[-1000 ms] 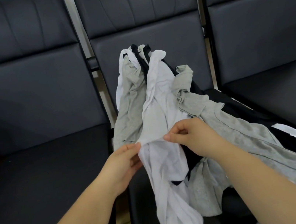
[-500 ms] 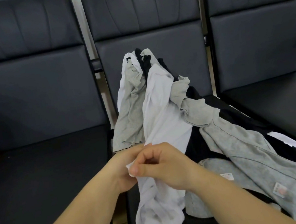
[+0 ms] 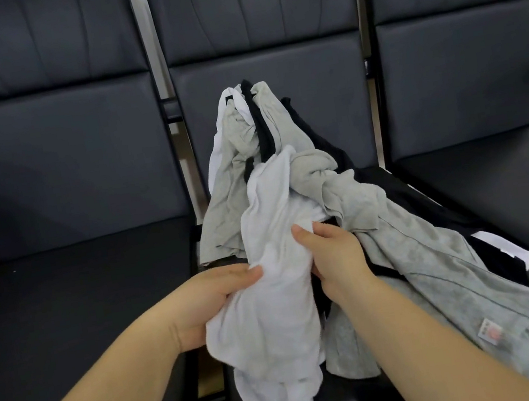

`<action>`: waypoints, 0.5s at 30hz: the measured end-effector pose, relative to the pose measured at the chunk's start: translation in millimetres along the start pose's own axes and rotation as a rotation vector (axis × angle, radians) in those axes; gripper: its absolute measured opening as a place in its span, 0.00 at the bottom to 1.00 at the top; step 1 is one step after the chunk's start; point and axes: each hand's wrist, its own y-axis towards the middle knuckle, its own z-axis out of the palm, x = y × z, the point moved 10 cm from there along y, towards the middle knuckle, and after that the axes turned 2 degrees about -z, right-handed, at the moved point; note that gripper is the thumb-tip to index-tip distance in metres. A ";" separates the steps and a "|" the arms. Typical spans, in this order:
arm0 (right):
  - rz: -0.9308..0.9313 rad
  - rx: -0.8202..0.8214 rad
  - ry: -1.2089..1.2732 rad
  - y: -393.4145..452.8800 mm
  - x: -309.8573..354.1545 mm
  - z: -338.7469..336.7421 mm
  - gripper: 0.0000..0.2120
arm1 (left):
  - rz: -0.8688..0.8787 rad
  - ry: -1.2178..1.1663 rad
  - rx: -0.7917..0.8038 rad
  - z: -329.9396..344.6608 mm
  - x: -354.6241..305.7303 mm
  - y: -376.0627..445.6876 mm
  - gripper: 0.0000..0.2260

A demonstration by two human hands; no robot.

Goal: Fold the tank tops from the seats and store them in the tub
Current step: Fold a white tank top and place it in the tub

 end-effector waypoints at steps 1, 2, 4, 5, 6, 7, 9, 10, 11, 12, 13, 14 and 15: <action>-0.053 0.023 -0.046 -3.9 8.3 3.5 0.09 | 0.015 0.038 -0.069 -6.4 -0.3 1.9 0.21; -0.112 0.071 -0.105 -8.2 16.9 8.4 0.07 | 0.039 0.064 -0.147 -13.4 -2.2 2.8 0.20; -0.234 0.270 -0.256 -29.0 35.1 32.6 0.01 | 0.076 0.064 -0.266 -26.9 -6.5 6.4 0.19; -0.272 0.388 -0.340 -42.2 38.4 47.0 0.02 | 0.081 0.032 -0.284 -29.6 -8.1 8.1 0.19; -0.287 0.483 -0.406 -52.1 37.3 58.0 0.02 | 0.079 -0.010 -0.283 -28.5 -10.2 8.6 0.19; -0.283 0.545 -0.461 -58.4 33.7 64.6 0.02 | 0.069 -0.038 -0.274 -25.5 -11.5 9.3 0.19; -0.259 0.609 -0.553 -63.4 25.7 71.2 0.01 | 0.058 -0.053 -0.248 -15.9 -13.2 11.9 0.15; -0.241 0.630 -0.575 -64.4 22.5 72.9 0.02 | 0.066 -0.050 -0.238 -10.4 -13.9 14.1 0.12; -0.230 0.636 -0.583 -64.1 20.8 72.6 0.01 | 0.081 -0.039 -0.247 -7.7 -14.8 15.4 0.08; -0.227 0.618 -0.578 -62.5 21.5 70.6 0.01 | 0.098 -0.035 -0.270 -8.2 -15.4 16.0 0.07; -0.258 0.547 -0.591 -56.8 25.5 63.7 0.02 | 0.112 -0.047 -0.297 -11.8 -14.9 17.9 0.07; -0.339 0.404 -0.646 -45.6 33.7 50.7 0.03 | 0.119 -0.068 -0.315 -15.0 -13.7 19.0 0.08; -0.460 0.226 -0.750 -34.7 46.4 35.4 0.03 | 0.124 -0.075 -0.316 -18.1 -12.1 19.8 0.11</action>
